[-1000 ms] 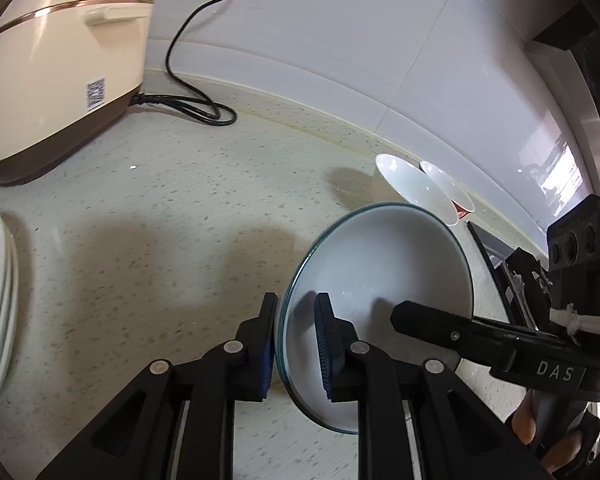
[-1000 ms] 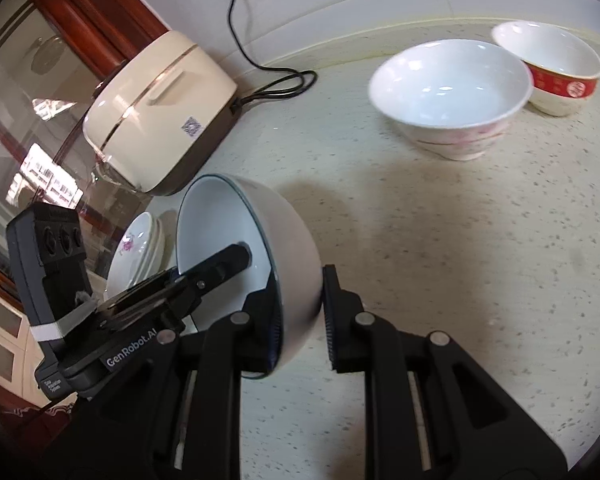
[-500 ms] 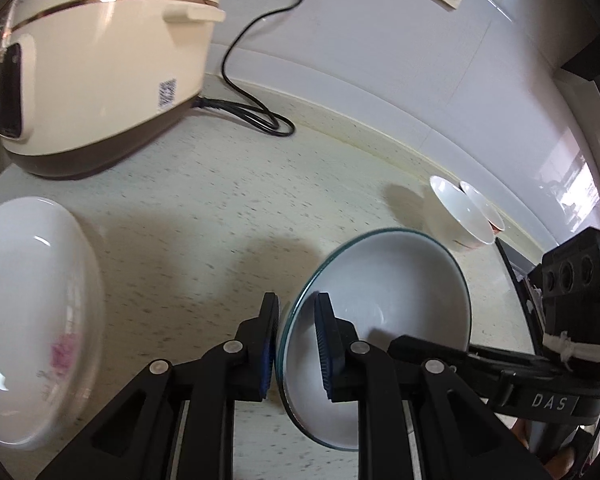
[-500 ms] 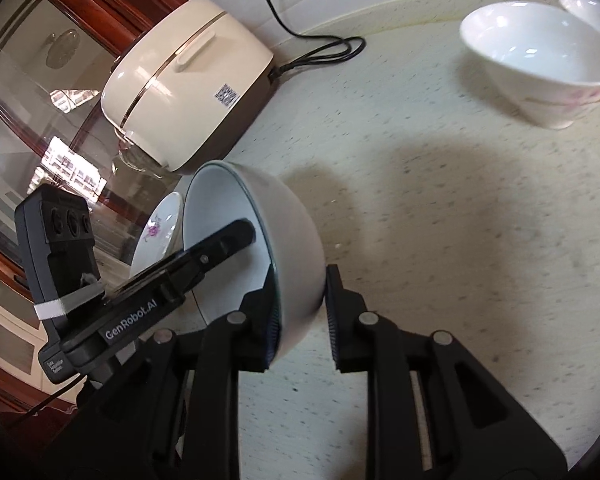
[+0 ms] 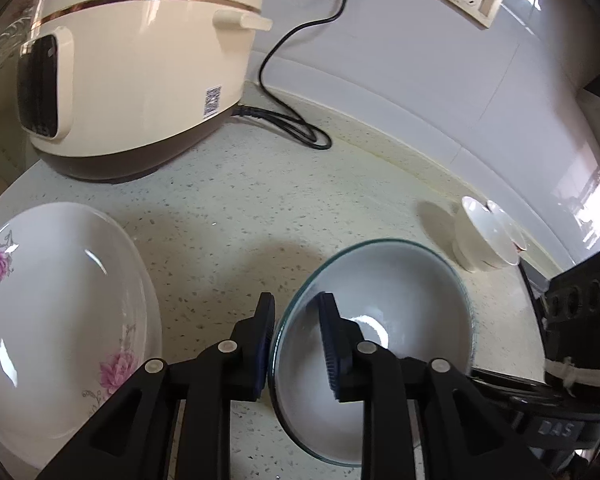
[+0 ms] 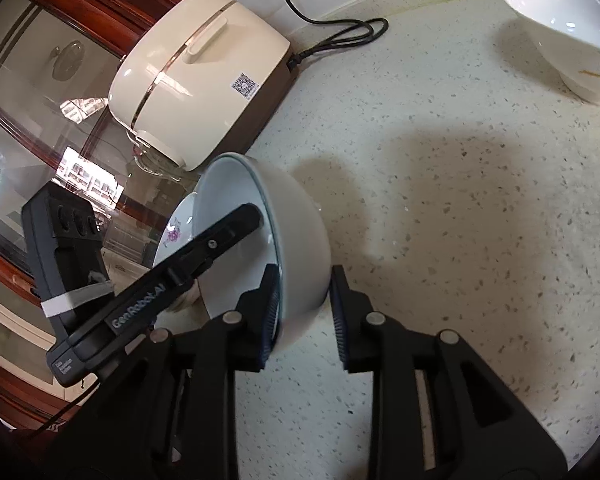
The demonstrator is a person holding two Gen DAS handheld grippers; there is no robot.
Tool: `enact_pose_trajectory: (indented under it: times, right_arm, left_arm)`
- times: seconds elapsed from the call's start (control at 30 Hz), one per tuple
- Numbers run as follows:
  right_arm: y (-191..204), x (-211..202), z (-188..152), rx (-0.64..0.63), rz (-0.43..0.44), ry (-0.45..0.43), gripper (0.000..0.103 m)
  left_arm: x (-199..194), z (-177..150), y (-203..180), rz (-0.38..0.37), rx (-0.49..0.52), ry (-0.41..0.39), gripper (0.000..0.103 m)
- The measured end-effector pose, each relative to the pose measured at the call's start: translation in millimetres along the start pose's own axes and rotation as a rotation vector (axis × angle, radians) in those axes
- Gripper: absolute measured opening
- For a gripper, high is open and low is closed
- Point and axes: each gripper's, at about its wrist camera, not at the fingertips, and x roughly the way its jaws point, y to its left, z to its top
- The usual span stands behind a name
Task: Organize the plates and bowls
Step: 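Lower the green-rimmed bowl onto the counter beside the plates and open both grippers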
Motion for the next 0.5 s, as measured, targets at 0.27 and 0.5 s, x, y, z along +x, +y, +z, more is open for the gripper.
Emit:
enact_pose_trajectory:
  times: [0.27,0.5]
  right_arm:
    - [3.2,-9.0,1.4,-0.036,-0.042,-0.055,0.062]
    - [2.8,-7.1,0.8,-0.037,-0.059,-0.043,0.062]
  left_arm:
    - [4.7,-2.8,-0.9,-0.007,-0.011,0.018,0.04]
    - [3.0,-3.9,-4.1,0.009,-0.003,0.005,0.043]
